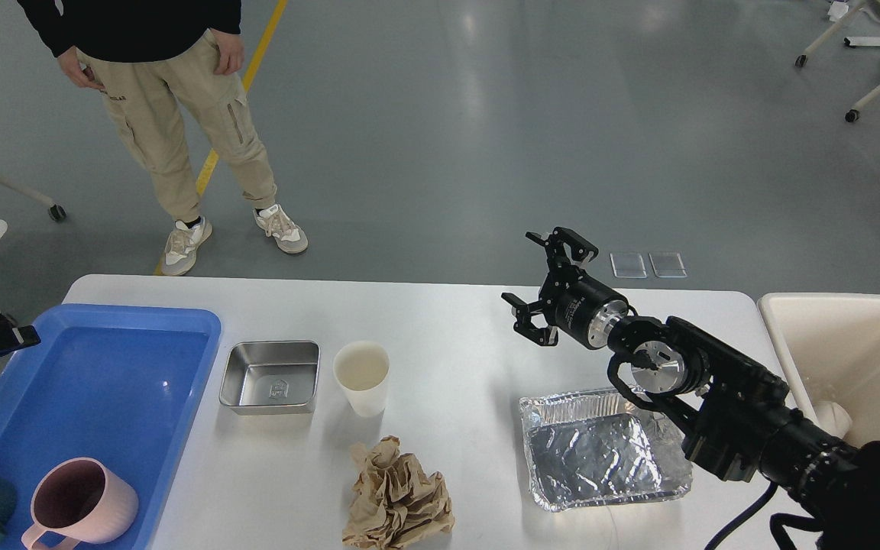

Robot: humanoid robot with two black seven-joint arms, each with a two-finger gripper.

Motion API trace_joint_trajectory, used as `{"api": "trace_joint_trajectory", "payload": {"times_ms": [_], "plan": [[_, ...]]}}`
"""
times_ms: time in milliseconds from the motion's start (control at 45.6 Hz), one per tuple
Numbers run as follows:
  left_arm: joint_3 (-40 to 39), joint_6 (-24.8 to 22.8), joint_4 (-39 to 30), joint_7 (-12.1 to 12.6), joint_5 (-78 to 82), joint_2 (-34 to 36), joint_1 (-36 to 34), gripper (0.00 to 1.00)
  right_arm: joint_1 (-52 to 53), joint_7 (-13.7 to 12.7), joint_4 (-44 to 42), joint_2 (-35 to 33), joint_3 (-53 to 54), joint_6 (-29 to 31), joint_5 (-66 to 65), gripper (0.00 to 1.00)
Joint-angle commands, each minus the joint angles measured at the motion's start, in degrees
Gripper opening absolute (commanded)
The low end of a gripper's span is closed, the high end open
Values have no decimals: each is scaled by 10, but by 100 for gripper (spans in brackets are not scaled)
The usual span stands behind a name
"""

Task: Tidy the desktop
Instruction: 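Open the left gripper and raise it away from the mug, then reach the left gripper to the steel tin and grasp its rim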

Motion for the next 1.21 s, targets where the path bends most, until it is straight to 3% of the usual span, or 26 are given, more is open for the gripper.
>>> {"api": "trace_joint_trajectory", "payload": {"times_ms": [0,175,548,899,1184], "plan": [[0,-41,79,0,78,-59,-36,97,0,1,0,1,0,0,0,100],[1,-90,138,-6,166,-116,-95,97,-2,0,2,3,1,0,0,100],[3,-103,211,-76,395,-263,-148,97,-2,0,5,8,5,-4,0,100],[75,-97,299,-77,406,-354,-197,97,-2,1,15,5,6,-4,0,100],[76,-96,336,-76,403,-412,-200,97,-5,2,21,4,6,-6,0,100]]}}
